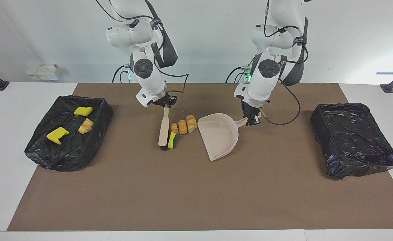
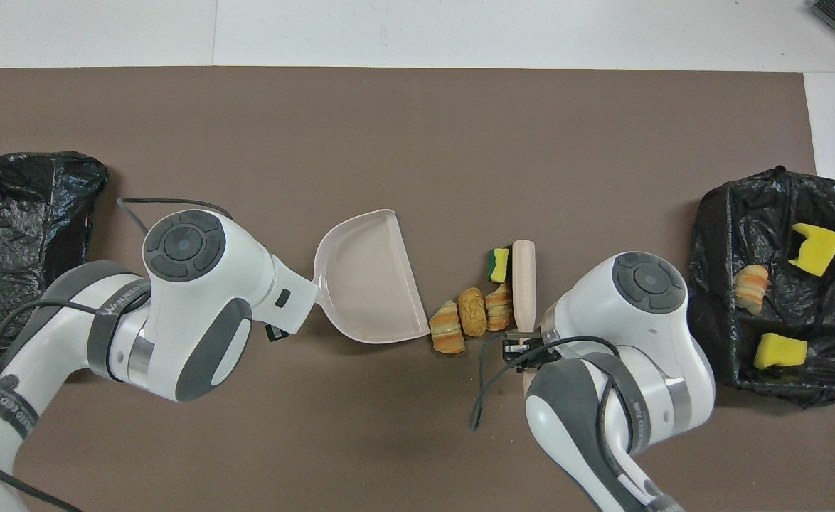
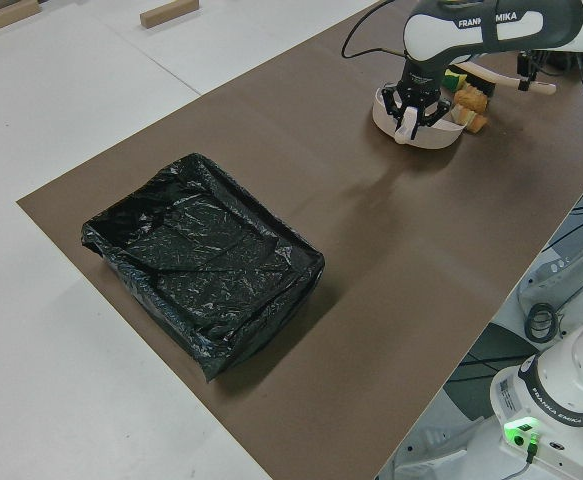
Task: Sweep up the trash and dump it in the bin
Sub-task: 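Bring the dustpan beside the pile while the right gripper lowers the brush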
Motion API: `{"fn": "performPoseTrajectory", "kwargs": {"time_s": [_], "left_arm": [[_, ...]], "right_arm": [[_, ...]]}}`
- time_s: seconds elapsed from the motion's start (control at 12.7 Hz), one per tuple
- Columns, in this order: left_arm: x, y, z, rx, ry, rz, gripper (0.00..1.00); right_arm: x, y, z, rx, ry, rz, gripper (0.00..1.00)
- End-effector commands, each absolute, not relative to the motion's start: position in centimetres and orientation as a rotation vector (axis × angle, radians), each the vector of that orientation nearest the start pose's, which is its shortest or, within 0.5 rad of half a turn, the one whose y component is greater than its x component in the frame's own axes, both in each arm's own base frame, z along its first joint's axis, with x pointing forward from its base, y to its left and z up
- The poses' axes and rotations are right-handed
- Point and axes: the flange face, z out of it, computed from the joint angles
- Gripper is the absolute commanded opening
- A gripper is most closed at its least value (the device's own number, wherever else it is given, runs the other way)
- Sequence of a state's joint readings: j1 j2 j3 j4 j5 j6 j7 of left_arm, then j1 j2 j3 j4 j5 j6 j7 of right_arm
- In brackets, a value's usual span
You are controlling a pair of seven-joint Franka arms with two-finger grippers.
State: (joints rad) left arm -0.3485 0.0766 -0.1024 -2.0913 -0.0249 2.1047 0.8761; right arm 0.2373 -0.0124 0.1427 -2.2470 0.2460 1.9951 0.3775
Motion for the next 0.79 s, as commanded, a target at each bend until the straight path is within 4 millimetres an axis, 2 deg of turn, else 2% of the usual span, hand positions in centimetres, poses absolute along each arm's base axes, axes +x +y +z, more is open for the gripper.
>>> {"fn": "performPoseTrajectory", "kwargs": {"time_s": [0.0, 0.24, 0.47, 0.55, 0.71], "left_arm": [[48.6, -24.1, 38.5, -2.539, 1.924, 0.05, 0.0], [48.5, -24.4, 38.5, -2.532, 1.932, 0.048, 0.0], [48.5, -24.4, 38.5, -2.532, 1.932, 0.048, 0.0], [48.5, -24.4, 38.5, -2.532, 1.932, 0.048, 0.0], [48.5, -24.4, 38.5, -2.532, 1.932, 0.046, 0.0]], "right_arm": [[44.9, 20.3, 35.9, -2.966, 0.266, 0.491, 0.0], [44.4, 21.5, 36.0, -2.971, 0.238, 0.484, 0.0], [44.8, 22.9, 36.2, -2.899, 0.417, 0.436, 0.0], [44.6, 24.2, 36.4, -2.901, 0.389, 0.414, 0.0], [45.7, 25.2, 37.2, -2.892, 0.355, 0.398, 0.0]]}}
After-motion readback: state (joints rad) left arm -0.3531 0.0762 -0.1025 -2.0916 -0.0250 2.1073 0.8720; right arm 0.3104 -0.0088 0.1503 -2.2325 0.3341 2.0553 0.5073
